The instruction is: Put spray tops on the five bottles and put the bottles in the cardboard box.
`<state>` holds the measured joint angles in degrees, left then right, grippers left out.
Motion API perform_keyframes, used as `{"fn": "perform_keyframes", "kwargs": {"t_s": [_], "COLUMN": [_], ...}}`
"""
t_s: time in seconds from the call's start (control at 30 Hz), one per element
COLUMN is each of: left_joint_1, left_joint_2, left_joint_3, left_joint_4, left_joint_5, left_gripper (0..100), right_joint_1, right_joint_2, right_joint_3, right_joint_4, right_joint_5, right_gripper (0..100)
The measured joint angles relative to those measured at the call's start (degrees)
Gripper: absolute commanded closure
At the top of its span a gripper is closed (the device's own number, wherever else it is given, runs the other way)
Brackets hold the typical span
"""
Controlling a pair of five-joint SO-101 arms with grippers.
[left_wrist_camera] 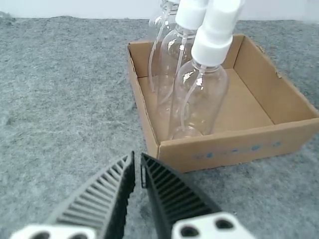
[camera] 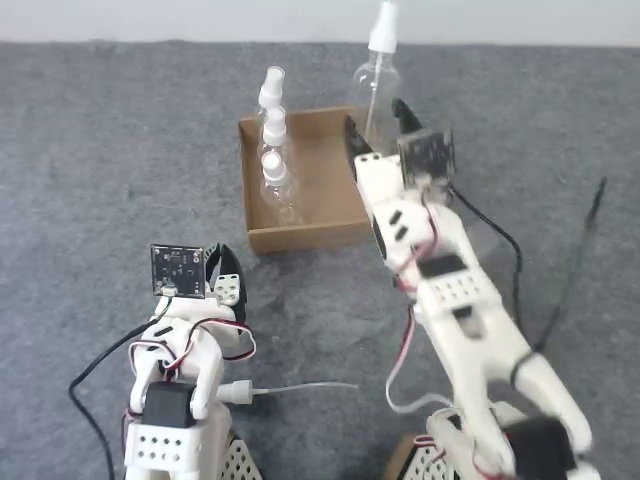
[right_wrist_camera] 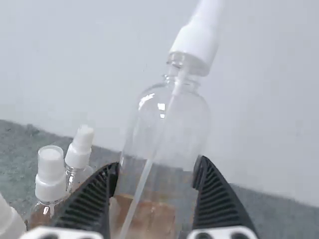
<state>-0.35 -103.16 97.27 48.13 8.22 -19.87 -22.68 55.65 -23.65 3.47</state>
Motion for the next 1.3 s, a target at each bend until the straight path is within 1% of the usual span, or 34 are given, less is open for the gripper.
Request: {"fn": "perform_keyframes", "kwargs": {"t_s": [0.1,0.23,0.4,0.63,0.77,0.9,0.97,1.07,1.2,1.3], "left_joint_1": [0.00,0.00,-0.09,-0.09,-0.18,-0.09,-0.44,-3.43,-7.30,-8.00], "left_joint_2": [0.00,0.00,0.00,0.00,0.00,0.00,0.00,0.00,0.00,0.00], "left_joint_3": [0.00,0.00,0.00,0.00,0.00,0.00,0.00,0.00,0.00,0.00], "left_joint_4": [0.00,0.00,0.00,0.00,0.00,0.00,0.00,-1.76,-4.92,-5.80], "left_joint_5": [0.00,0.00,0.00,0.00,0.00,0.00,0.00,0.00,0.09,0.00], "left_gripper": [98,98,98,98,98,98,98,98,98,98], "right_joint_1": [0.00,0.00,0.00,0.00,0.18,0.00,-0.09,-1.49,-4.84,-8.70], "right_joint_2": [-6.59,-10.29,-9.93,1.23,1.05,-3.60,-6.86,-12.22,-20.66,-27.34], "right_joint_3": [5.89,7.03,7.12,4.31,4.22,4.57,5.80,7.03,8.88,10.55], "right_joint_4": [-4.57,-5.27,-5.45,-5.45,-5.45,-5.10,-3.43,0.97,8.70,15.03], "right_joint_5": [2.46,3.25,3.25,3.25,3.25,3.25,3.25,3.25,5.71,7.56], "right_gripper": [99.2,99.2,99.2,99.2,99.2,99.2,99.2,99.2,99.2,99.2]}}
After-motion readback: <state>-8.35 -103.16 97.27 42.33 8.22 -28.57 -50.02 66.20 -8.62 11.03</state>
